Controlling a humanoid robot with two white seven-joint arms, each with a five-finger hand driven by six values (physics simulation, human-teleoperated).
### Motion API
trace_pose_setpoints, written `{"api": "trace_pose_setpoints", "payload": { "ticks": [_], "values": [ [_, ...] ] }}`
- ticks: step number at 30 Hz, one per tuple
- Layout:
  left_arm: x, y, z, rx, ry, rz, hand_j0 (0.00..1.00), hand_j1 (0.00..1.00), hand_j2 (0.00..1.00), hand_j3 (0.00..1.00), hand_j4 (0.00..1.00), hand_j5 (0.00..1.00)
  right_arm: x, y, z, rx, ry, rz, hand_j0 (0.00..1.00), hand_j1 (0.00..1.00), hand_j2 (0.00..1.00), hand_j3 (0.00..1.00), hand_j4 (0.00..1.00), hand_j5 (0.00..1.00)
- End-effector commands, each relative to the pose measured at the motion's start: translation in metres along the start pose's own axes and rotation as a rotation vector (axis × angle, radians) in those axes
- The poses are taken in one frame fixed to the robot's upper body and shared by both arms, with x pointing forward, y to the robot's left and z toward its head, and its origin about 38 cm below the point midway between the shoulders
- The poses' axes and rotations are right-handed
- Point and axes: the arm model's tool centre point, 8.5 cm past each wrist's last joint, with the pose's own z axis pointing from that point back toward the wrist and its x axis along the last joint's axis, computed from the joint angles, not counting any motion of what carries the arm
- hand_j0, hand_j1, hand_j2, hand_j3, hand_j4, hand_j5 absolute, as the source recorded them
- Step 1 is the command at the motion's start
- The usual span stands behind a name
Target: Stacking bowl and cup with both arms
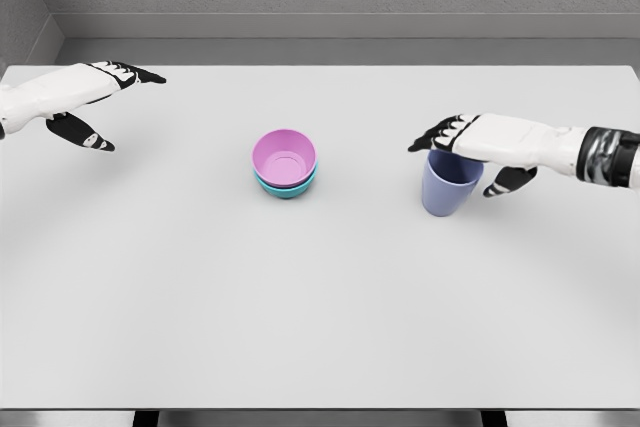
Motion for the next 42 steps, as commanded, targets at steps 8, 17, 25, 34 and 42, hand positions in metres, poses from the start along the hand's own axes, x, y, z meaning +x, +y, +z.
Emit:
{"api": "trace_pose_setpoints", "payload": {
  "ticks": [8, 17, 25, 34, 42],
  "values": [
    [0.0, 0.0, 0.001, 0.004, 0.001, 0.007, 1.0, 1.0, 1.0, 1.0, 1.0, 1.0, 0.002, 0.007, -0.004, 0.022, -0.01, -0.009, 0.61, 0.61, 0.61, 0.61, 0.61, 0.61],
    [-0.001, 0.0, 0.001, 0.004, 0.002, 0.007, 1.0, 1.0, 1.0, 1.0, 1.0, 1.0, 0.001, 0.001, -0.002, 0.013, -0.008, 0.001, 0.6, 0.6, 0.6, 0.6, 0.6, 0.6],
    [-0.001, 0.0, 0.002, 0.005, 0.003, 0.007, 1.0, 1.0, 1.0, 1.0, 1.0, 1.0, 0.001, -0.014, 0.002, -0.01, -0.004, 0.034, 0.6, 0.6, 0.6, 0.6, 0.6, 0.6],
    [-0.001, 0.0, 0.001, 0.004, 0.002, 0.007, 1.0, 1.0, 1.0, 1.0, 1.0, 1.0, 0.005, -0.039, 0.007, -0.067, -0.009, 0.074, 0.6, 0.6, 0.6, 0.6, 0.6, 0.6],
    [-0.001, 0.0, 0.001, 0.004, 0.002, 0.007, 1.0, 1.0, 1.0, 1.0, 1.0, 1.0, 0.021, -0.05, 0.002, -0.092, -0.049, 0.101, 0.6, 0.6, 0.6, 0.6, 0.6, 0.6]
  ]
}}
